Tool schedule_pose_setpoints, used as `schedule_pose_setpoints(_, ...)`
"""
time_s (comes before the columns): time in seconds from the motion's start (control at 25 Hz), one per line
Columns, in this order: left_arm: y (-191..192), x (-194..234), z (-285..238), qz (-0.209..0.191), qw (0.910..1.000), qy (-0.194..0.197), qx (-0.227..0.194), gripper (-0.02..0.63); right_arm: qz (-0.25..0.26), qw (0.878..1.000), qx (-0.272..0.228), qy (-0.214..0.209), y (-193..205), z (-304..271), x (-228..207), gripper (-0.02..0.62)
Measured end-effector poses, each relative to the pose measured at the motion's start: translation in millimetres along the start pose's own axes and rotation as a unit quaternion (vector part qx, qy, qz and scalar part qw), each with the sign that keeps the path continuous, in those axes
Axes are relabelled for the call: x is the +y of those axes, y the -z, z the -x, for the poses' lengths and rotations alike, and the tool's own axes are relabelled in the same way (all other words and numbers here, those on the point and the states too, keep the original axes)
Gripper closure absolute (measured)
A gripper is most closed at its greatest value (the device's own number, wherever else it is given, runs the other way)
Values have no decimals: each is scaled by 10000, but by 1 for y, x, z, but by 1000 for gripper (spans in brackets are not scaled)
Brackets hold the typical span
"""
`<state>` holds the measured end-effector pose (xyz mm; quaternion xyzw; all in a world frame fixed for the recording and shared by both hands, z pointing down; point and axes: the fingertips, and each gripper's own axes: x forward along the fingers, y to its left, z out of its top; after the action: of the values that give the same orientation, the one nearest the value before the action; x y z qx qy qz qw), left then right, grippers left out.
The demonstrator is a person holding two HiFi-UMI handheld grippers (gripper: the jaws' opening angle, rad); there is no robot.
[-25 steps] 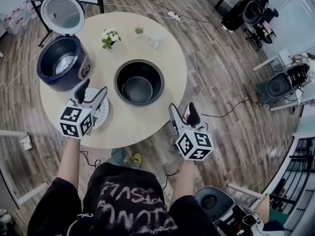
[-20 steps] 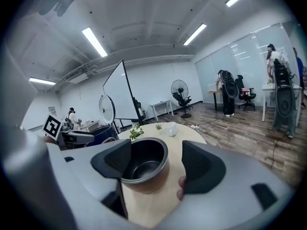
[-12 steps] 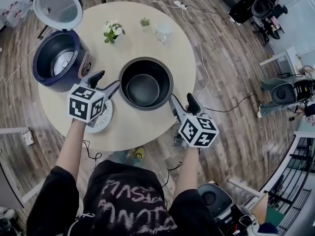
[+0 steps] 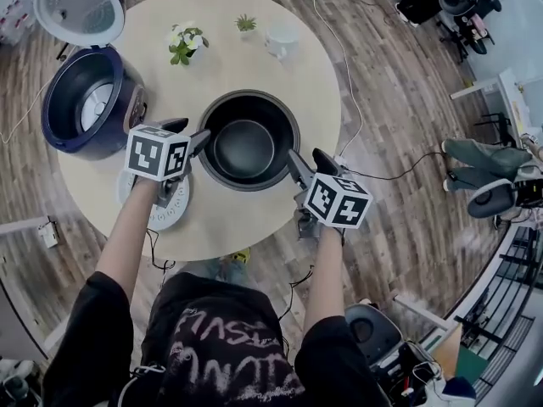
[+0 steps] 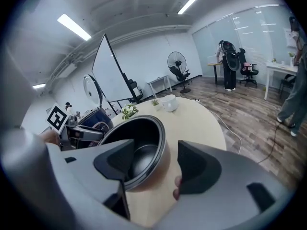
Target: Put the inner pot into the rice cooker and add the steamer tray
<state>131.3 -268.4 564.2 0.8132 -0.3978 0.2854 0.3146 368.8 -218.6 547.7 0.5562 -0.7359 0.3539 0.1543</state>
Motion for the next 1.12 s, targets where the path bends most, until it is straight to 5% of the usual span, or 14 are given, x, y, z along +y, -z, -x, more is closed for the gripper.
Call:
schedule_pose_setpoints(0.36,10,3,-24,13,9992,-71,381,388,-46,9967,805,74,23,-37,-6,348)
schedule_pose_setpoints(0.52,10,2,-28,80,9993,-10,375,436,-20,9964,825,174,23,-42,-8,439)
schedule_pose_setpoints(1.12,12,-6,-31,579,9976,339,141,509,-507,9963,692,78,27,-42,-4,508)
